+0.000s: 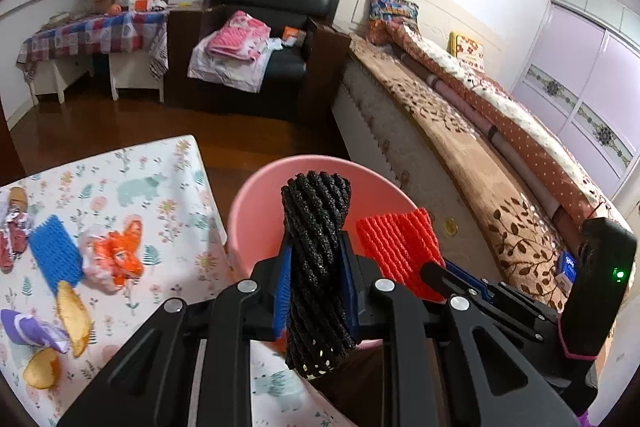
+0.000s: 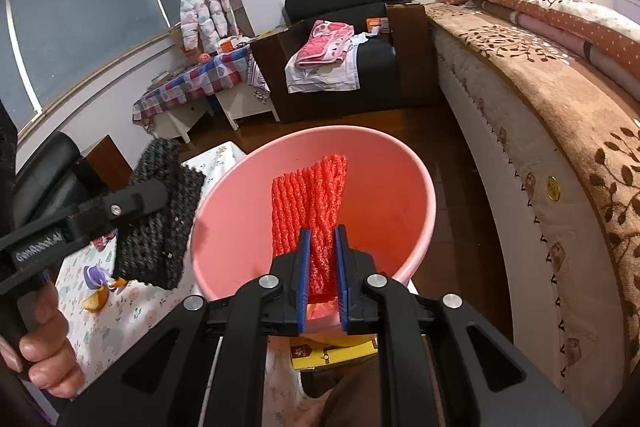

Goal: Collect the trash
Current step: 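Carry both items over the pink bucket and open both grippers to drop them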

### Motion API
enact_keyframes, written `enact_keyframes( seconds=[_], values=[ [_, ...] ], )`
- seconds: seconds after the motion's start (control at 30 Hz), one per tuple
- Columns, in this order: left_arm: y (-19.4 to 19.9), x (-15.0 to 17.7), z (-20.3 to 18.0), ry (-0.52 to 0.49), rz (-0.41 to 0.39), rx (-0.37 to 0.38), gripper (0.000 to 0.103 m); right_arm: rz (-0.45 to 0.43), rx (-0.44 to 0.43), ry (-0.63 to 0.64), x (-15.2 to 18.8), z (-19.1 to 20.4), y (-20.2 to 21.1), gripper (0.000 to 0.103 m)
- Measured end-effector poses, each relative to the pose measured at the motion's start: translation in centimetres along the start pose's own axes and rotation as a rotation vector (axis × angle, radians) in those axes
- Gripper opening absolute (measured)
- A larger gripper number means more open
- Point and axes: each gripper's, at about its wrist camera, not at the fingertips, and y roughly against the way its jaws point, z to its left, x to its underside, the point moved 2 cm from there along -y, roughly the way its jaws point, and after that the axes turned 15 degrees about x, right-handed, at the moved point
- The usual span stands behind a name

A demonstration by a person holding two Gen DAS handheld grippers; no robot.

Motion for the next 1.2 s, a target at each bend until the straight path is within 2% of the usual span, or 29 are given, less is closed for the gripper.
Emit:
enact_keyframes(
  seconds=[0.1,0.23,0.33,0.53,0.6,0.67,0.73,1.2],
  values=[
    [-1.0,0.1,0.0,-0.001,0.013,0.003,0.024,0.003,0.008,0.000,0.0,-0.2,-0.3,0.012],
    [-1.7,0.4,0.2,0.010,0.028,0.003,0.043,0.009,0.012,0.002,0.0,-0.2,-0.7,0.012],
    [-1.8,0.7,0.6,0.019,0.037,0.002,0.049,0.016,0.014,-0.001,0.0,-0.2,-1.0,0.012],
    [-1.7,0.8,0.8,0.021,0.036,-0.004,0.050,0.048,0.005,-0.011,0.1,-0.1,-1.6,0.015],
    [-1.5,0.8,0.8,0.017,0.033,-0.006,0.050,0.051,0.001,-0.022,0.1,-0.1,-1.7,0.026],
    [-1.4,0.8,0.7,0.012,0.030,-0.007,0.051,0.047,0.001,-0.034,0.1,-0.3,-1.8,0.031],
    [-1.3,0.8,0.6,0.009,0.029,-0.004,0.053,0.046,0.002,-0.040,0.1,-0.4,-1.7,0.032],
    [-1.1,0.7,0.1,0.010,0.039,0.018,0.055,0.020,0.009,-0.016,0.2,-0.1,-0.8,0.032]
  ],
)
